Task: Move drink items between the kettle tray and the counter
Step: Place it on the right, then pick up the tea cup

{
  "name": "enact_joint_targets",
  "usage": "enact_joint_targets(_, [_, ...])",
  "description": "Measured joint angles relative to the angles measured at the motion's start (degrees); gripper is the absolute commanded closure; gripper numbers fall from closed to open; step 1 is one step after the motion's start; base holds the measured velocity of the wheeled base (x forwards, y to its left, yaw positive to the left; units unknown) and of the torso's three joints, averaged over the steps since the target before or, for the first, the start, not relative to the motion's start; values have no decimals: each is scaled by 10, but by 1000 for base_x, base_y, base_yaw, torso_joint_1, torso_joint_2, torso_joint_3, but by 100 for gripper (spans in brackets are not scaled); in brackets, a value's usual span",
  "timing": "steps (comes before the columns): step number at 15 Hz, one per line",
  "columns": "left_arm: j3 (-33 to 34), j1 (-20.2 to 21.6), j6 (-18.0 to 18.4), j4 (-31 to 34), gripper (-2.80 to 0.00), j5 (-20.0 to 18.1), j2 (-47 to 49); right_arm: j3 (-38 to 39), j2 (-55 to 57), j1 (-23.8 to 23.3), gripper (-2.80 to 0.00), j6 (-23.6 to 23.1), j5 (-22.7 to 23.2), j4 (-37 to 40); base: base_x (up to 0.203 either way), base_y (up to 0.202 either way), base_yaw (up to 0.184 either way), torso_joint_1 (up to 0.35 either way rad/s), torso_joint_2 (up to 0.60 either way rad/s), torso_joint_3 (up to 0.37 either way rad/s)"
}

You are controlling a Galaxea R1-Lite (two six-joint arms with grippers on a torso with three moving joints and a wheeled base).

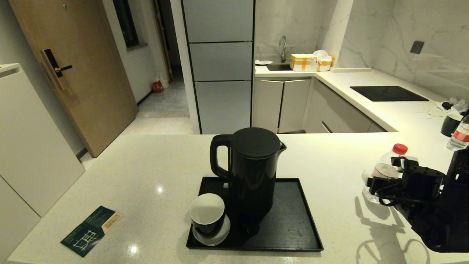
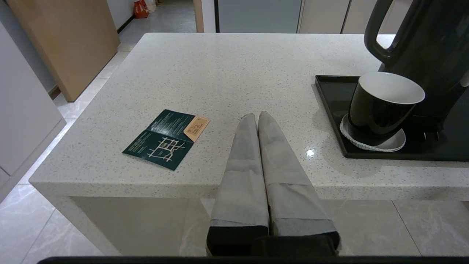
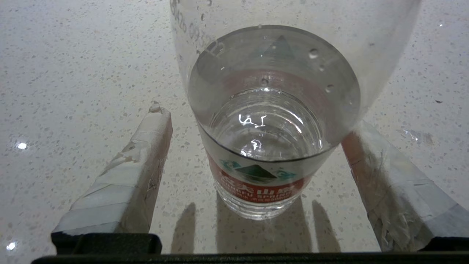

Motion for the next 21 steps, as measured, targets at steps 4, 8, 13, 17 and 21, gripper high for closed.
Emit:
enact_joint_targets(4, [0, 0, 0, 0, 0, 0, 0, 28, -46, -1, -280, 0, 13, 12, 0, 0, 0, 0, 0, 0])
enact_joint_targets(8, [0, 0, 0, 0, 0, 0, 0, 70, -124, -4, -280, -1, 24, 35, 0, 0, 0, 0, 0, 0])
enact_joint_targets(13, [0, 0, 0, 0, 0, 0, 0, 111, -316, -5, 0, -1, 32, 155, 0, 0, 0, 0, 0, 0])
enact_joint_targets(17, [0, 0, 0, 0, 0, 0, 0, 71, -517, 11, 0, 0, 63, 405, 0, 0, 0, 0, 0, 0])
enact_joint_targets(21, [0, 0, 0, 0, 0, 0, 0, 12, -641, 105, 0, -8, 170, 712, 0, 0, 0, 0, 0, 0])
